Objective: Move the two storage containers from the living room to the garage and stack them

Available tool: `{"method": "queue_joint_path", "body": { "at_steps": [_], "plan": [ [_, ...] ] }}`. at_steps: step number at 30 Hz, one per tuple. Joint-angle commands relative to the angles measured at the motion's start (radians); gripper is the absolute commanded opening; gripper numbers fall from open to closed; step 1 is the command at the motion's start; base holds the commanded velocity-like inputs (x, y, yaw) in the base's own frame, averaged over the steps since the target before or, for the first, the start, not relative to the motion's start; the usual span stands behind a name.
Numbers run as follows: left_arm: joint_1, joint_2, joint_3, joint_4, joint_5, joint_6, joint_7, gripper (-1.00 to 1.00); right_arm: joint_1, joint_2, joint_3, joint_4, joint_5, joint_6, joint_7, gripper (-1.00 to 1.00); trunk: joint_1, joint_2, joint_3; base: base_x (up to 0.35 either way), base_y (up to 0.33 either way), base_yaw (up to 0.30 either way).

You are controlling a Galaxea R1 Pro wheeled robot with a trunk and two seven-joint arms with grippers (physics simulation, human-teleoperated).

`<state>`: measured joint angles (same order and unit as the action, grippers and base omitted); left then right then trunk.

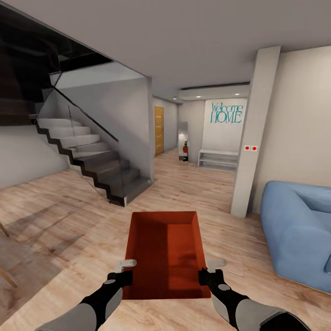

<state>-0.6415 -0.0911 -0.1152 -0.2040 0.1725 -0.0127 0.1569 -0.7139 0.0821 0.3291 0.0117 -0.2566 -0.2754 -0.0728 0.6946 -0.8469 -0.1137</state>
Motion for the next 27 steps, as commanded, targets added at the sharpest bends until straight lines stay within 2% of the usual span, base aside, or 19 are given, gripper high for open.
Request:
{"method": "queue_joint_path", "body": {
  "at_steps": [1,27],
  "plan": [
    [-0.001,0.004,0.007,-0.003,-0.01,-0.02,0.013,-1.0,-0.001,-0.002,-0.012,0.008,-0.032,-0.007,-0.008,-1.0,0.001,-0.001,-0.001,0.322,0.0,-0.007],
    [-0.001,0.004,0.007,-0.006,-0.012,-0.021,0.012,-1.0,-0.001,-0.002,-0.012,0.008,-0.032,-0.005,-0.01,-1.0,0.001,-0.001,-0.001,0.322,0.0,0.0]
  ]
}}
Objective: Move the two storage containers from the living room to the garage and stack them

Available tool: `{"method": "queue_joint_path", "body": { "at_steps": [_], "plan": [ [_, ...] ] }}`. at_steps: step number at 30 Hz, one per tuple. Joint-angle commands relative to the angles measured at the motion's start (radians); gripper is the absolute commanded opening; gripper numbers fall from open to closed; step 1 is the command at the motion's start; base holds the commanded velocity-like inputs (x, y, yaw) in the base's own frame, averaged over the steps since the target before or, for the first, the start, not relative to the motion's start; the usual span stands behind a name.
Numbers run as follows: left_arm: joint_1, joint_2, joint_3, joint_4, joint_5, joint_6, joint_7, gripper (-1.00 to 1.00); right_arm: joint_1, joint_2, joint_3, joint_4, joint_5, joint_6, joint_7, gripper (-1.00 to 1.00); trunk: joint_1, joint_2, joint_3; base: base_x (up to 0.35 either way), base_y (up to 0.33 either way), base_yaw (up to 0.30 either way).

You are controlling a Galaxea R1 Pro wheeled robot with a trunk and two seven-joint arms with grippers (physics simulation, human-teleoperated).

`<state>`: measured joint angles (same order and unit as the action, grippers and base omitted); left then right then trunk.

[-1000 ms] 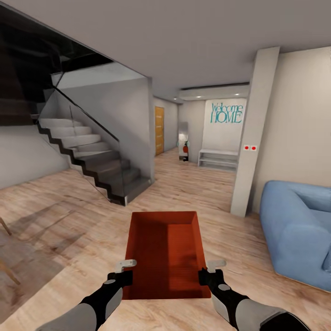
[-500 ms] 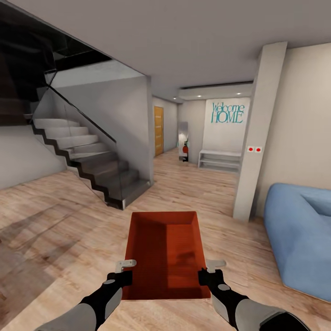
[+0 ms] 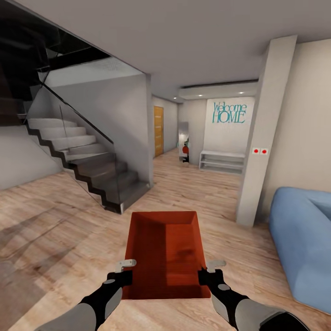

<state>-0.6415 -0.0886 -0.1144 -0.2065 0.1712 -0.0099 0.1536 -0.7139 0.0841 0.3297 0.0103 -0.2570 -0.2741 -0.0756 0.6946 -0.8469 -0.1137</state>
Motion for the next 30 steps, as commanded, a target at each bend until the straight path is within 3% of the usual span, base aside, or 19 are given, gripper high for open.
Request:
{"method": "queue_joint_path", "body": {
  "at_steps": [1,30],
  "plan": [
    [-0.001,0.001,0.006,-0.005,-0.012,-0.024,0.015,-1.0,-0.001,-0.004,-0.012,0.01,-0.031,-0.007,-0.007,-1.0,0.001,-0.001,-0.001,0.322,0.0,0.0],
    [-0.001,0.014,0.002,-0.012,-0.009,-0.025,0.004,-1.0,-0.001,-0.003,-0.012,0.01,-0.03,-0.008,-0.007,-1.0,0.001,-0.001,-0.001,0.322,0.0,0.0]
  ]
}}
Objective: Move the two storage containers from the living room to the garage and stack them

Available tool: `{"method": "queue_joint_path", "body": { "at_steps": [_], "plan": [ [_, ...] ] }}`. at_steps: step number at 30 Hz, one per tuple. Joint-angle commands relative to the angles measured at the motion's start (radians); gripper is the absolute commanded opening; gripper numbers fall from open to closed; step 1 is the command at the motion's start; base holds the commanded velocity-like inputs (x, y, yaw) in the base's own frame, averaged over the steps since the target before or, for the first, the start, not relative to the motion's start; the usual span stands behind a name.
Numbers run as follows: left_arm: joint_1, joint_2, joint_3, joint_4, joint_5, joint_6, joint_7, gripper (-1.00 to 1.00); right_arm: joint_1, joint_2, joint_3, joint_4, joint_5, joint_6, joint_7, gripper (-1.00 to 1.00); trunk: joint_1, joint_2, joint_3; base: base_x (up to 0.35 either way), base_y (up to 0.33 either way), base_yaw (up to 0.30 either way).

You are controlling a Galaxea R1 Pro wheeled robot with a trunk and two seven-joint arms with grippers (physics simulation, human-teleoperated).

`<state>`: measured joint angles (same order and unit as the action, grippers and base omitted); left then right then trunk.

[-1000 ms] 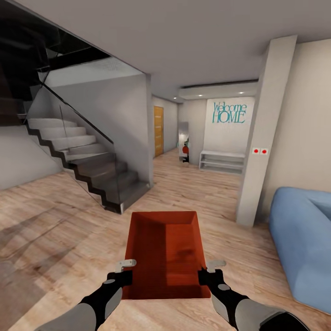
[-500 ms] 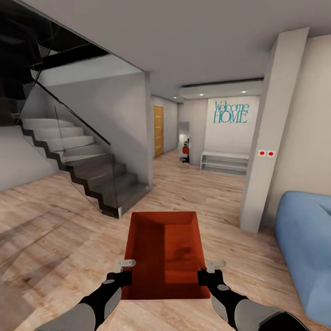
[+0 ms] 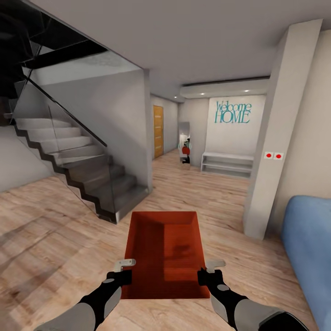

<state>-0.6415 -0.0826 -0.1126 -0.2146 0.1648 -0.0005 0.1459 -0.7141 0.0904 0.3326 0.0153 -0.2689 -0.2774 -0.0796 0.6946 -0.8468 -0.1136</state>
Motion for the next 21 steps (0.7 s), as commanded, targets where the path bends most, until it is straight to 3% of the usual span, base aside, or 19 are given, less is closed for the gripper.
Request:
{"method": "queue_joint_path", "body": {
  "at_steps": [1,10,21],
  "plan": [
    [-0.001,0.008,0.0,-0.002,-0.002,-0.035,0.012,-1.0,-0.001,-0.009,-0.015,0.005,-0.018,-0.005,-0.003,-1.0,0.001,-0.001,-0.002,0.322,0.0,0.0],
    [-0.001,0.004,-0.001,-0.007,-0.008,-0.035,0.012,-1.0,-0.001,-0.009,-0.015,0.005,-0.018,-0.006,-0.003,-1.0,0.001,-0.001,-0.001,0.322,0.0,-0.013],
    [-0.001,0.003,-0.001,-0.009,-0.01,-0.035,0.014,-1.0,-0.001,-0.01,-0.015,0.004,-0.016,-0.005,0.007,-1.0,0.001,-0.001,0.007,0.322,0.0,-0.231]
  ]
}}
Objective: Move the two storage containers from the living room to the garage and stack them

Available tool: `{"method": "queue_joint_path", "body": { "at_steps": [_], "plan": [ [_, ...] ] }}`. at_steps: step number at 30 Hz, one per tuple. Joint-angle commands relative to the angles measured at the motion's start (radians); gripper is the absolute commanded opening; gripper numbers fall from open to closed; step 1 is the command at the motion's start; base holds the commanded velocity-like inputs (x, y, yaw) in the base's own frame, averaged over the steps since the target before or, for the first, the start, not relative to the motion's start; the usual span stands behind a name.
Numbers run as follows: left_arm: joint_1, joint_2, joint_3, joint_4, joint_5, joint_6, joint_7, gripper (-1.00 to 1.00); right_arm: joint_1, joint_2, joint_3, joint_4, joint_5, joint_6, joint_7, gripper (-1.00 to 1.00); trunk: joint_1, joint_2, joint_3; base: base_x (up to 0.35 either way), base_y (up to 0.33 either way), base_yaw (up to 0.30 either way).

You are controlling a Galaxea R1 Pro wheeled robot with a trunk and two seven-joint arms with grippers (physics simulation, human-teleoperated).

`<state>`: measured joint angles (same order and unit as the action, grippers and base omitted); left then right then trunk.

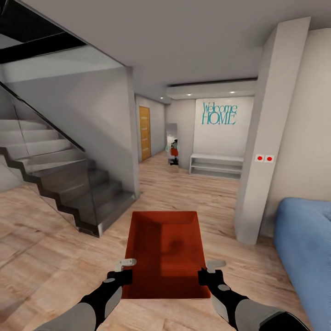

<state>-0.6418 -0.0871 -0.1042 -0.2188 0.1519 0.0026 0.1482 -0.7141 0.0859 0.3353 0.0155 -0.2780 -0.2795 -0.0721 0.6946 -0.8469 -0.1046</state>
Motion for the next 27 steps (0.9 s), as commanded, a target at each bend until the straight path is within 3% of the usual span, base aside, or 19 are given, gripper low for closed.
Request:
{"method": "queue_joint_path", "body": {
  "at_steps": [1,7,27],
  "plan": [
    [-0.001,0.008,-0.009,-0.004,0.003,-0.038,0.011,-1.0,-0.001,-0.005,-0.018,0.004,-0.007,-0.003,0.0,-1.0,0.001,-0.001,-0.001,0.322,0.0,-0.255],
    [-0.001,0.008,-0.009,-0.001,0.002,-0.038,0.011,-1.0,-0.001,-0.005,-0.018,0.004,-0.007,-0.003,-0.001,-1.0,0.001,-0.001,0.003,0.322,0.0,-0.192],
    [0.0,0.008,-0.01,0.008,0.002,-0.036,0.011,-1.0,-0.001,-0.005,-0.018,0.004,-0.009,-0.003,-0.009,-1.0,0.001,-0.001,0.003,0.322,0.0,-0.004]
  ]
}}
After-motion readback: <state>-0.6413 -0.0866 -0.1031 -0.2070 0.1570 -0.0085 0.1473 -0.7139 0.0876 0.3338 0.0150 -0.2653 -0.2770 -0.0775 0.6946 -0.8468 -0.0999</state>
